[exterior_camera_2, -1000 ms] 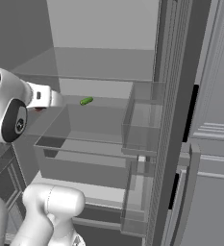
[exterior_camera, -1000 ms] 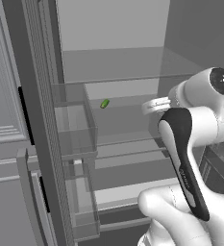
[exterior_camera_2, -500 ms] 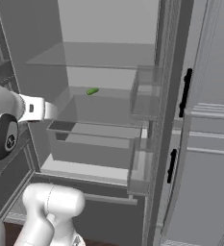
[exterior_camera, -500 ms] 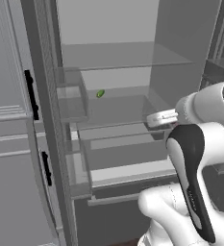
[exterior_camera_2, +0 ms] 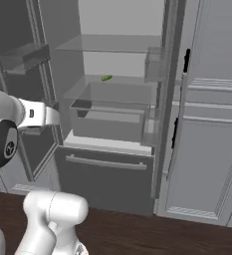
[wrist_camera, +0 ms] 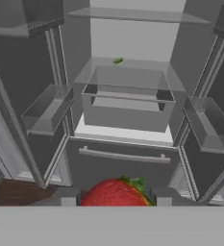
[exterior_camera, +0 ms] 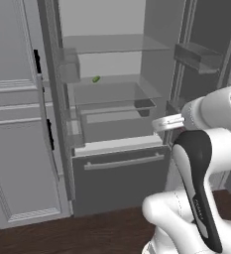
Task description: Take the strawberry from the fridge and place it on top of the pancake, located on the dining counter.
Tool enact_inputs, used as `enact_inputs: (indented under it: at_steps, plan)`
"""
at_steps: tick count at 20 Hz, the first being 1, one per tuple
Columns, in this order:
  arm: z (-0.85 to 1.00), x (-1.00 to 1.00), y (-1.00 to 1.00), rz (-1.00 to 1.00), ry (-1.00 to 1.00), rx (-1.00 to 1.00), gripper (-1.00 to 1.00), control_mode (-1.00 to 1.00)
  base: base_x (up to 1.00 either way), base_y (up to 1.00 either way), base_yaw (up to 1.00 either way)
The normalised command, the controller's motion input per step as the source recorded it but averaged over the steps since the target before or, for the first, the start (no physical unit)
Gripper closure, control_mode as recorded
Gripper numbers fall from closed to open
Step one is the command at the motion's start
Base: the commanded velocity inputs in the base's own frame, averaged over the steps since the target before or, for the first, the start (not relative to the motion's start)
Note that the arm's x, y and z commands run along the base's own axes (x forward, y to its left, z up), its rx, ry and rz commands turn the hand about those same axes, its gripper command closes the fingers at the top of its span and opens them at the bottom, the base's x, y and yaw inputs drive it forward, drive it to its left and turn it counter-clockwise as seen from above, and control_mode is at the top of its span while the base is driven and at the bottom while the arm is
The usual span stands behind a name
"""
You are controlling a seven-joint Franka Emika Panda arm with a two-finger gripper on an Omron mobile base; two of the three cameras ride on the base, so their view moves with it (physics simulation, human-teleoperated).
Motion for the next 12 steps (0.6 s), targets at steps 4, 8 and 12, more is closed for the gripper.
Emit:
enact_inputs:
  at_steps: [4, 8, 12]
  plan:
    - [0.00, 0.00, 0.00, 0.00, 0.00, 0.00, 1.00, 1.00, -1.00, 0.00, 0.00]
    - [0.00, 0.00, 0.00, 0.00, 0.00, 0.00, 1.00, 1.00, -1.00, 0.00, 0.00]
    - [0.00, 0.00, 0.00, 0.00, 0.00, 0.00, 1.00, 1.00, -1.00, 0.00, 0.00]
